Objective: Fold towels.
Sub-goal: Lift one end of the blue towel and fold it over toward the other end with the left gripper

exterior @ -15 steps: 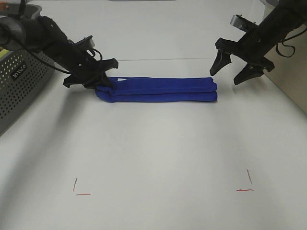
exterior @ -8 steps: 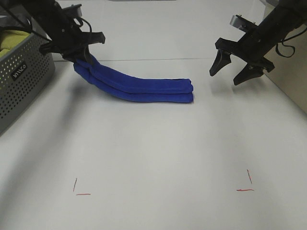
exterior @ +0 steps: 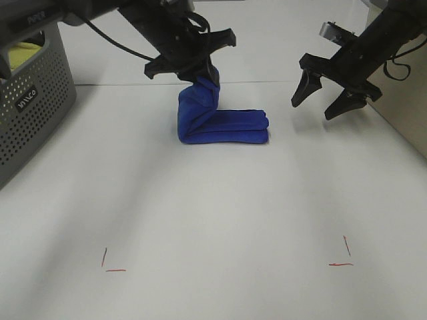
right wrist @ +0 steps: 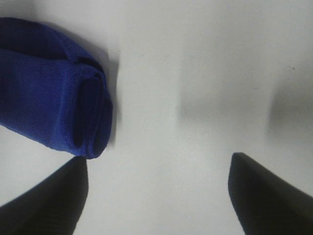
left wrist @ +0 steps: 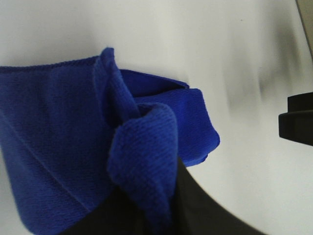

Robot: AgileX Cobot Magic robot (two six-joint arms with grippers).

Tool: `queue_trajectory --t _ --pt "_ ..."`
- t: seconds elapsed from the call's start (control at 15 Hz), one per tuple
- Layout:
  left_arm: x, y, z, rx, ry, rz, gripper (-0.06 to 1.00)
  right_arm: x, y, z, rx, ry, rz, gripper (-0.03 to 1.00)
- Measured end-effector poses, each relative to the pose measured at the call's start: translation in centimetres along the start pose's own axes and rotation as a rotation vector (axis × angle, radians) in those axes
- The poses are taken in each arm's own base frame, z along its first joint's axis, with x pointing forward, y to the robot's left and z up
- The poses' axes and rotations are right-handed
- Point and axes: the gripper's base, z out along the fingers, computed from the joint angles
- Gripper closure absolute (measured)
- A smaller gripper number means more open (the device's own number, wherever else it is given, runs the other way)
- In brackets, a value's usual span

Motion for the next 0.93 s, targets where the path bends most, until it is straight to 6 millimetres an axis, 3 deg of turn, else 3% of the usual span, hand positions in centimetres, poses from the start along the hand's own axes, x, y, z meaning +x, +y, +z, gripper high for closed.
queue_trajectory --t 0.13,0.27,0.53,0.93 --pt "0.7 -0.1 2.4 0.031 -0.004 -0.039 0.86 0.1 0.0 0.0 -0.001 0.007 0.0 0.22" --pt "1.1 0.1 3.7 0.059 -0.006 -0.103 0.77 0.1 0.0 0.0 -0.002 0.012 0.0 0.22" --pt "1.1 -0.9 4.2 0.133 -0.041 -0.154 0.41 0.2 0.1 0.0 -0.006 0.026 0.0 0.22" --pt "0.7 -2.4 3.8 0.289 -0.063 -0.168 0.35 0.2 0.8 -0.2 -0.076 0.017 0.021 0.22"
